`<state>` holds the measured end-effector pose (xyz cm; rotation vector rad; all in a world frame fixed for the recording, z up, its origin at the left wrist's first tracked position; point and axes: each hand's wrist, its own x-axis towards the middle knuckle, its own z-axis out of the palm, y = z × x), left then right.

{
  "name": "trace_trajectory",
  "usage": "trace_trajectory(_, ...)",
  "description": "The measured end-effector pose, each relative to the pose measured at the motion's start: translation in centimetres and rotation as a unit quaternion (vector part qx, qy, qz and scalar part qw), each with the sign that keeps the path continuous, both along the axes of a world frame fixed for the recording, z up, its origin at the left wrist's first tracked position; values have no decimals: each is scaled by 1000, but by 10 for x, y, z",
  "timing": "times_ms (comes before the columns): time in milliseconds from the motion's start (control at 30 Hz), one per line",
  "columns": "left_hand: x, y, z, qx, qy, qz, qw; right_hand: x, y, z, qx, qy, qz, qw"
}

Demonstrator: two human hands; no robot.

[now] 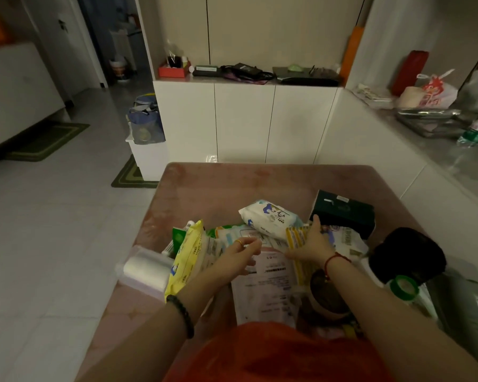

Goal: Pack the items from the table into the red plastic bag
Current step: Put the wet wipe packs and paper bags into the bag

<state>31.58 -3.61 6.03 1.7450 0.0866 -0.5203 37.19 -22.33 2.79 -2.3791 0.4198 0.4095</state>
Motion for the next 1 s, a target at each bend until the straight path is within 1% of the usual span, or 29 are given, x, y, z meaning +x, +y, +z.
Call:
trace_trajectory(67,2,-2,-5,-4,14,-5,1000,1,-1,-3,-30,-8,-7,1000)
trace_trajectory(100,2,-3,-6,-8,21,-6,1000,1,-1,-2,-32,-27,-19,999)
trace_trajectory(200,-1,-2,-5,-25,45,1,999,-2,-1,10,-8,-126,-64,990)
trace_trajectory(267,-5,-2,-2,-44,51,4,998,-10,2,29,7,-198,-72,977)
trace_trajectory(333,-11,-3,4,-71,38,11,997,-22,9,52,53,-261,-70,961)
trace_trajectory(400,-15,-2,13,-96,4,19,995,-36,19,83,152,-297,-54,941)
trace_trajectory(467,-19,4,21,-123,-31,27,992,-49,32,108,236,-282,12,930)
trace_trajectory(533,-22,13,28,-149,-45,32,987,-60,46,120,277,-233,92,928)
trace_trajectory(567,-25,18,31,-155,-53,38,986,-64,53,122,303,-203,117,924)
trace_trajectory(600,-29,23,33,-162,-64,54,983,-65,57,120,337,-173,123,917)
trace_trajectory(633,-32,28,35,-164,-75,78,980,-64,61,117,383,-145,106,906)
trace_trajectory(667,-34,35,35,-166,-83,104,977,-61,62,112,424,-128,66,894)
trace_trajectory(700,-35,43,35,-161,-88,129,975,-56,62,105,445,-123,14,887)
trace_trajectory(733,-36,53,33,-156,-89,155,971,-51,60,95,423,-124,-29,897)
trace_trajectory(767,-36,63,32,-152,-87,180,968,-46,59,82,348,-121,-48,928)
trace_trajectory(800,-36,72,30,-149,-82,201,965,-43,58,67,236,-102,-25,966)
trace_trajectory(833,-36,81,27,-144,-76,215,963,-42,57,51,123,-77,33,989)
trace_trajectory(867,-36,89,24,-137,-70,226,962,-43,57,37,38,-59,104,992)
trace_trajectory(900,-37,95,20,-130,-66,234,961,-43,57,24,-17,-49,164,985)
trace_trajectory(1000,-37,108,8,-118,-63,245,960,-36,57,-3,-126,-49,279,951)
